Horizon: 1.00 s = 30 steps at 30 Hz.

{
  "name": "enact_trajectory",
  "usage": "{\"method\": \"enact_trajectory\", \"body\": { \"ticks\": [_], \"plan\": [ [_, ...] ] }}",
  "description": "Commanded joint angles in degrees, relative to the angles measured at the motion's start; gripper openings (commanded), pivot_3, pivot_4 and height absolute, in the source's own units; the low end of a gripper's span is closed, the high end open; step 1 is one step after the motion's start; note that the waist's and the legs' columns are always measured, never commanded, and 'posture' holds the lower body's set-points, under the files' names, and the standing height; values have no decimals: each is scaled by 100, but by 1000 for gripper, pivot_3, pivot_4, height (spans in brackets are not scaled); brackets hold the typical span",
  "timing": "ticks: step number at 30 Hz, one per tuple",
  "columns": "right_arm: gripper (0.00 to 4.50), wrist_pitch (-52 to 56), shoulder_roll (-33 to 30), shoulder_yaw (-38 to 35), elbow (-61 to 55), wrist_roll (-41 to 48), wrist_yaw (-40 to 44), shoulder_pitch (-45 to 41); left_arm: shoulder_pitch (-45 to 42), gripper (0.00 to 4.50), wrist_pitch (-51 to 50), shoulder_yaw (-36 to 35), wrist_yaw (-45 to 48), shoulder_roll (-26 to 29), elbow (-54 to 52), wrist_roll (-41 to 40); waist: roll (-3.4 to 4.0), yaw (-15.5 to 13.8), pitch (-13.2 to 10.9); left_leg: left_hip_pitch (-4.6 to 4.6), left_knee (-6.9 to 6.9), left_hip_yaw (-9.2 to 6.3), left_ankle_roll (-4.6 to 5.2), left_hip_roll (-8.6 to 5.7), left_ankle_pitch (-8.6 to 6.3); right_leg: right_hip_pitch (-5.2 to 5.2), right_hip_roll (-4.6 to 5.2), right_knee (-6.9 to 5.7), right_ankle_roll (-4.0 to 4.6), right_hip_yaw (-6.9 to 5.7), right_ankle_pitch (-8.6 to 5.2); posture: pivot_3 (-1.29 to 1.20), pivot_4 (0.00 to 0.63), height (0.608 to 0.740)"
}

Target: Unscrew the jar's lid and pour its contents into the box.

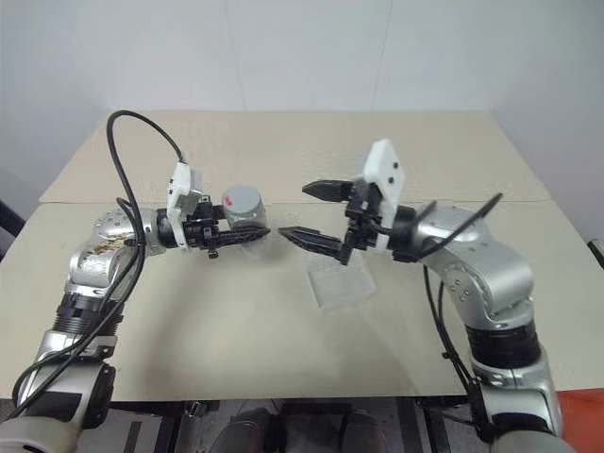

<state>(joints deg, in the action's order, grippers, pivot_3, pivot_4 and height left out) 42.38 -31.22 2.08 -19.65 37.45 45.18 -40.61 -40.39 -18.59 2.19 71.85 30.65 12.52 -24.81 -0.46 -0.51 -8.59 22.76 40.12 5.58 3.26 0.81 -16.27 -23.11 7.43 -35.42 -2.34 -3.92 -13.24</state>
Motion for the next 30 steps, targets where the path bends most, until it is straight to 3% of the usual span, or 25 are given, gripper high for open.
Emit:
{"method": "enact_trajectory", "body": {
  "ticks": [1,20,23,26,30],
  "plan": [
    [4500,319,273,110,175,120,-211,-534,-294,1930,426,53,467,-155,144,-83,0,0,0,0,-3,-1,-3,1,2,-1,-2,0,0,-1,0,0,150,740],
    [4500,549,720,691,410,-371,-392,-930,-507,1930,601,115,801,-396,427,0,2,114,1,11,-11,-5,-8,3,5,-12,-7,-1,0,-4,0,0,150,740],
    [3911,506,736,678,432,-405,-380,-903,-472,1930,570,123,836,-385,363,-26,2,120,1,11,-11,-5,-8,4,5,-13,-6,-1,0,-4,0,0,150,740],
    [2903,434,768,662,533,-487,-405,-908,-487,1930,579,123,911,-340,393,-21,2,126,1,10,-11,-5,-8,5,5,-13,-6,-1,0,-4,0,0,150,740],
    [2757,195,738,545,608,-446,-122,-876,-486,1930,609,166,1125,-273,385,-41,2,123,1,10,-11,-6,-8,4,5,-13,-6,-1,0,-3,0,0,150,740]
  ]
}}
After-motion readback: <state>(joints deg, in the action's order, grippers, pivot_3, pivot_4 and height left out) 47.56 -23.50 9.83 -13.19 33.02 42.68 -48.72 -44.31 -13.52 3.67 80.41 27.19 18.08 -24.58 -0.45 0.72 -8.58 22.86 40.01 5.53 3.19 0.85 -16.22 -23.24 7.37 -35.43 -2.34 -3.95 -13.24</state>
